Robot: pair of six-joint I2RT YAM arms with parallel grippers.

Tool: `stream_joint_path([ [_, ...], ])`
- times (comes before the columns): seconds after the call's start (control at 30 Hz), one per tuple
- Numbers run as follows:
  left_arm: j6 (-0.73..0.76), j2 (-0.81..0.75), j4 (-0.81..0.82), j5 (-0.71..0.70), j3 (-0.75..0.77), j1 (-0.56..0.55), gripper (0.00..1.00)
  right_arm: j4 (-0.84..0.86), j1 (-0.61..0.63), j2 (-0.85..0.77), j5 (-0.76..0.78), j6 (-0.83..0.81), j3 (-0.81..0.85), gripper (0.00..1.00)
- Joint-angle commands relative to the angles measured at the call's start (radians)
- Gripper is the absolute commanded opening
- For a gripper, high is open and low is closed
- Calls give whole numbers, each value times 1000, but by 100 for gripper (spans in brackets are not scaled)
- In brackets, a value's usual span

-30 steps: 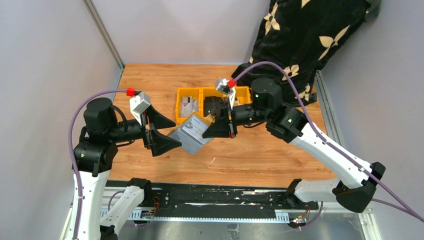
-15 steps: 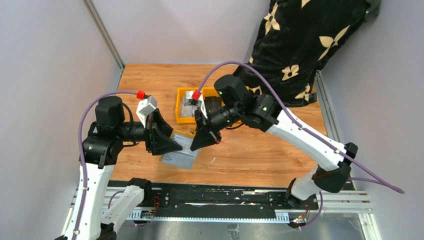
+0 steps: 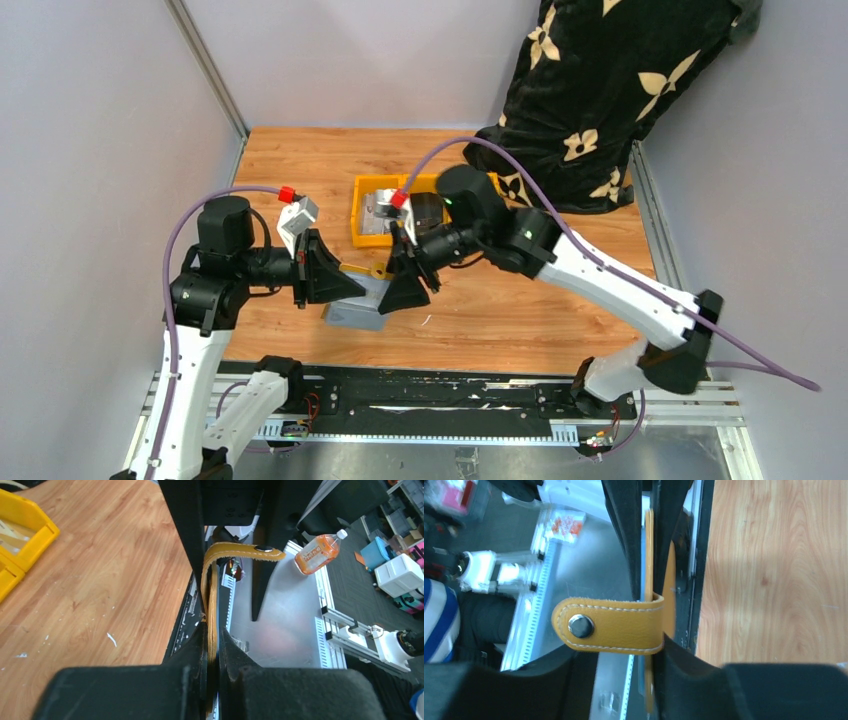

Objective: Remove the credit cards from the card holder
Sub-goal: Remove the credit card from the card holder.

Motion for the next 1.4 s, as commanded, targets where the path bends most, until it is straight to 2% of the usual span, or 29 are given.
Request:
stream_joint_path([
  [0.0,0,9,0,-47,82,-5,0,785,-55,-203,-36,391,-401,51],
  [0.03,-12,11,1,-53,97,-4,0,974,-66,-232,-12,463,-478,52],
  [0.07,-26,13,4,-59,105,-4,0,1067,-70,-255,22,513,-541,51],
  [0.27,-162,-4,78,-100,90,-4,0,1476,-70,-273,158,725,-756,48],
  [0.37,-335,-54,256,-115,27,-4,0,1607,-69,-238,187,794,-796,45],
  [0.47,-636,-136,642,-139,-110,-4,0,1698,-66,-202,208,850,-816,32],
  [0.53,-691,-161,699,-151,-134,-4,0,1719,-66,-192,206,874,-814,20],
  [0.6,-622,-151,588,-164,-112,-4,0,1683,-67,-199,190,873,-805,9],
  [0.63,-534,-138,498,-169,-89,-4,0,1626,-69,-209,176,857,-795,4],
  [0.7,-441,-111,353,-182,-53,-5,12,1481,-76,-239,142,816,-750,0],
  [0.73,-401,-101,315,-180,-44,-5,32,1283,-79,-253,115,742,-699,0],
  [0.77,-366,-92,272,-177,-33,-4,48,1105,-79,-262,98,667,-638,0],
  [0.83,-315,-82,219,-162,-20,-4,68,787,-79,-252,55,524,-503,0],
  [0.9,-267,-77,191,-124,-17,-5,81,497,-80,-202,-6,389,-368,0],
  [1.0,-208,-67,144,-79,-19,-6,82,124,-78,-107,-28,213,-145,0],
  [1.13,-132,-48,81,-55,-37,-14,74,-193,-66,10,-6,56,66,0],
  [1.23,-128,-43,80,-49,-50,-31,68,-325,-46,86,17,-11,183,0],
  [1.37,-123,-47,82,-42,-71,-69,55,-414,-15,155,30,-67,310,0],
])
